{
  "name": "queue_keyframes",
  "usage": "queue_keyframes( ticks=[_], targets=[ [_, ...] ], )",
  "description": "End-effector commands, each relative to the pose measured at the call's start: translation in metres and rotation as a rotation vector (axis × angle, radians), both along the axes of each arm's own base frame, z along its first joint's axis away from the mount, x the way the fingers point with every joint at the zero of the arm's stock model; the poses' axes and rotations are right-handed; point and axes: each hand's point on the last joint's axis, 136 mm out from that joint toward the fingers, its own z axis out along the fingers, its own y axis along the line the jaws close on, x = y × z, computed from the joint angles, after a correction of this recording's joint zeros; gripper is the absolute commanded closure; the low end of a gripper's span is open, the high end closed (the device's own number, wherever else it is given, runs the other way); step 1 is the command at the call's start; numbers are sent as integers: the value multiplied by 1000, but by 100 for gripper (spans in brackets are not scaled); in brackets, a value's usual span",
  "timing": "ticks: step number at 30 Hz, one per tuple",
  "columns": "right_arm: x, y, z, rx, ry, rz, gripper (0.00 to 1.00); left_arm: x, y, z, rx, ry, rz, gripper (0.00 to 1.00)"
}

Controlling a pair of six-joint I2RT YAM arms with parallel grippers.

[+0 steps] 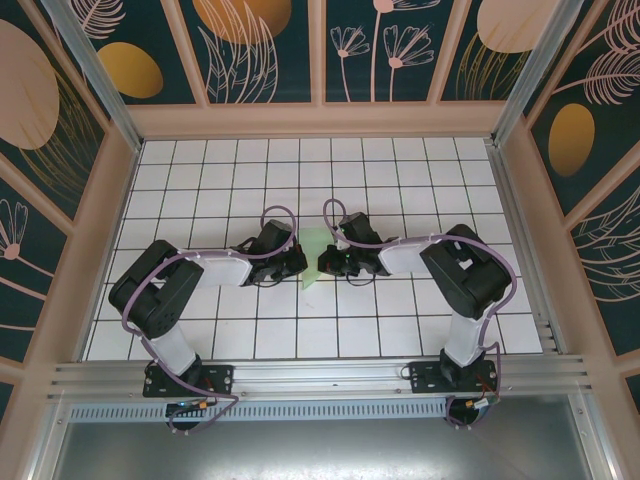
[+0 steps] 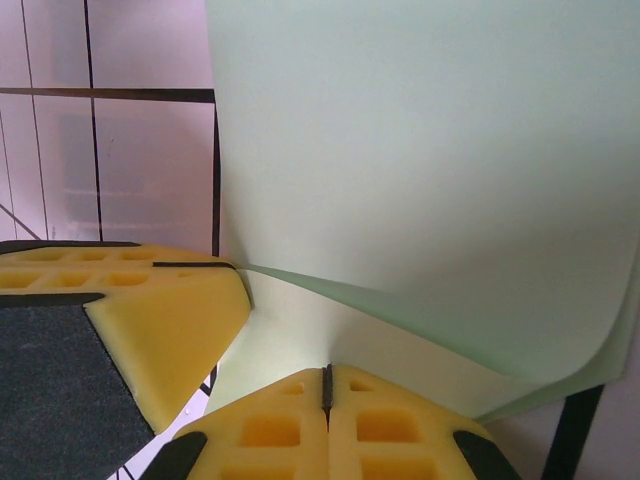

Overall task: Fold a paper plane with a square sheet of paper (pick it up from the middle)
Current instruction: Third fold the triangle at the center of the table.

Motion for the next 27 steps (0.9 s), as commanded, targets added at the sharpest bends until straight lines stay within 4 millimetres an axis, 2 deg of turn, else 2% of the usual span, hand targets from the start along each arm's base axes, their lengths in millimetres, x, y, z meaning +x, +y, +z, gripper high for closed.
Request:
queue_keyframes(
  ticks=[1,3,5,9,11,14,19,23,27],
  targets=[
    [-4,-11,-21,-52,38,-26,100,-5,11,-8,60,25,14,100],
    [-5,-14,-24,-65,46,-30,100,-1,8,0,51,8,10,100],
    [-7,-16,-28,-81,55,-32,100,5,2,21,21,-35,4,98],
    [-10,-19,-34,-101,72,-34,100,11,-1,55,-29,-95,23,80],
    [-11,-20,-35,-103,76,-34,100,8,0,64,-60,-102,31,77],
    [-12,-20,-37,-106,81,-34,100,-1,1,66,-94,-89,42,79],
    [-12,-19,-37,-109,85,-31,100,-24,-13,64,-171,-51,-1,93],
    [-13,-20,-38,-111,86,-30,100,-37,-24,56,-166,-21,-34,97],
    [-14,-19,-38,-112,89,-29,100,-47,-27,37,-135,22,-44,100]
  ],
)
